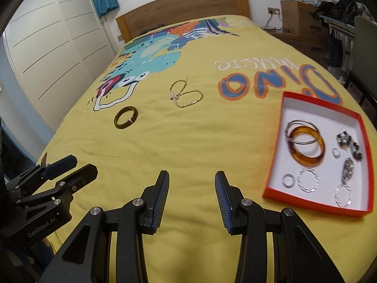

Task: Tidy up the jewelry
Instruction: 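Withdraw both open tools and move toward the dark bangle and necklace, then grasp the dark tortoiseshell bangle with the left tool while the right grasps the rhinestone necklace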

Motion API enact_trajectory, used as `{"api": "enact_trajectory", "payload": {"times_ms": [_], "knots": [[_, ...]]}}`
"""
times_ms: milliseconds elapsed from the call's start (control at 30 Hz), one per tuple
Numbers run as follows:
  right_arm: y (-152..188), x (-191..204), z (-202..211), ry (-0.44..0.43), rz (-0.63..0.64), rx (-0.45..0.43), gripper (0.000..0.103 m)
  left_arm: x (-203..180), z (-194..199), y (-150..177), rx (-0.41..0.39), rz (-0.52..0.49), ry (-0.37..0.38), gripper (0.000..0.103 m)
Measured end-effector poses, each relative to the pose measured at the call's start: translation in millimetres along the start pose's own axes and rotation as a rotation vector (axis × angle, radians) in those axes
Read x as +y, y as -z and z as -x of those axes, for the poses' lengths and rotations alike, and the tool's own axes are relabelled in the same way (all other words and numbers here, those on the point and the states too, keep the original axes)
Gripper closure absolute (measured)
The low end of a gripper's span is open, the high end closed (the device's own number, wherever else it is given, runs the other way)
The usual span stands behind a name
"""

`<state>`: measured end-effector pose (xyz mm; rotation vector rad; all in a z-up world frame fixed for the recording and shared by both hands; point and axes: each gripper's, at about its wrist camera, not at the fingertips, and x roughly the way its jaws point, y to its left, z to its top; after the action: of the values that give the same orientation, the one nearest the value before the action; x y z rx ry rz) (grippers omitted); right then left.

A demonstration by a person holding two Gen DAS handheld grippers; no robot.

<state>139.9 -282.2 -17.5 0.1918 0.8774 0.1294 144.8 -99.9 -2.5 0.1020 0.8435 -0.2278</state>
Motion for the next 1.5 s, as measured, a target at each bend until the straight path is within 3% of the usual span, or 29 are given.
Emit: {"api": "enact_trajectory", "payload": {"times_ms": [300,633,967,1133,1500], "knots": [[-8,-1,-33,-0.012,0.001,0.034,0.063,28,-39,6,0.083,0.039,-0.019,0.05],[-28,1,-60,-0.022,0.021,0.039,0.062,76,-64,6,0.115,0.088,-0.076,0.05],[-53,14,-87,-0.039,0.055,0.024,0.055,111,-85,-25,0.094,0.13,-0.139,0.05],[-62,17,-95,-0.043,0.063,0.016,0.046,117,-95,-38,0.08,0.142,-0.135,0.049],[-83,21,-110,-0.035,0.096,-0.004,0.04,123,-108,-58,0.05,0.155,-0.12,0.044]]}}
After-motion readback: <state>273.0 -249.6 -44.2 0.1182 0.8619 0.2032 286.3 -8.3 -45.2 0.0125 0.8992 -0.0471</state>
